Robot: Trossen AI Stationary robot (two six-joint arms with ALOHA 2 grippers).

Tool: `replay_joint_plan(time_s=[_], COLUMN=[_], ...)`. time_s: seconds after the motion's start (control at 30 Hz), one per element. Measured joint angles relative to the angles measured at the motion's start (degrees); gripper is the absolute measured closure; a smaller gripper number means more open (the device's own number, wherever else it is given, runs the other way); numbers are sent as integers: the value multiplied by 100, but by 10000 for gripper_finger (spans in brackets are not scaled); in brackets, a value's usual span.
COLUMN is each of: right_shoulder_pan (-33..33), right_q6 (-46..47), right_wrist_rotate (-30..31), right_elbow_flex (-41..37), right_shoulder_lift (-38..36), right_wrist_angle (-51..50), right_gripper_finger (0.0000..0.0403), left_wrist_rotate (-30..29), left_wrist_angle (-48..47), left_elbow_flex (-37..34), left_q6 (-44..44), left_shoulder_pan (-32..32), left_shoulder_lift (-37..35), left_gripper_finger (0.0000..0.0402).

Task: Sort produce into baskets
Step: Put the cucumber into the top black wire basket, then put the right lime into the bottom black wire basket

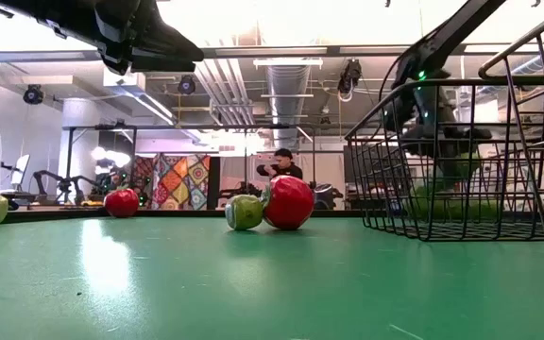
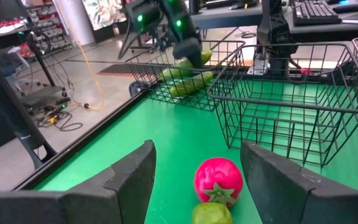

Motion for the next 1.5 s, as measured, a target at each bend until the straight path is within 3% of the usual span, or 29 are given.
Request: replay_joint_plan(time_s=[0.3,0.73,0.87,1.0,1.07,1.3,1.5], right_shoulder_pan=[-18,-11,147,656,1046,2728,3868], right_q6=[-266,-727,-653,-459,-293,441,511], right_wrist_rotate=[1044,1044,715,441,444,447,535], right_elbow_flex=[478,862,854,836,836,828,818], right_shoulder_lift=[773,661,262,-402,-797,-2105,-2754], right_wrist_angle=[-45,-434,-628,-627,-616,233,1193], right_gripper_finger=[201,119,98,87,84,88,83], left_wrist_rotate=[0,-2,-2,101,562,3480,4294], left_wrist_angle=[-2,-18,-135,-242,-250,-235,-195], left_elbow_flex=[-12,3,-18,-62,-62,-70,-72], left_q6=[20,385,704,191,-107,-741,-621], left_shoulder_pan=[0,23,115,288,481,1744,2334], left_shoulder_lift=[0,2,2,2,2,375,1370], left_gripper_finger=[185,185,185,185,185,185,161])
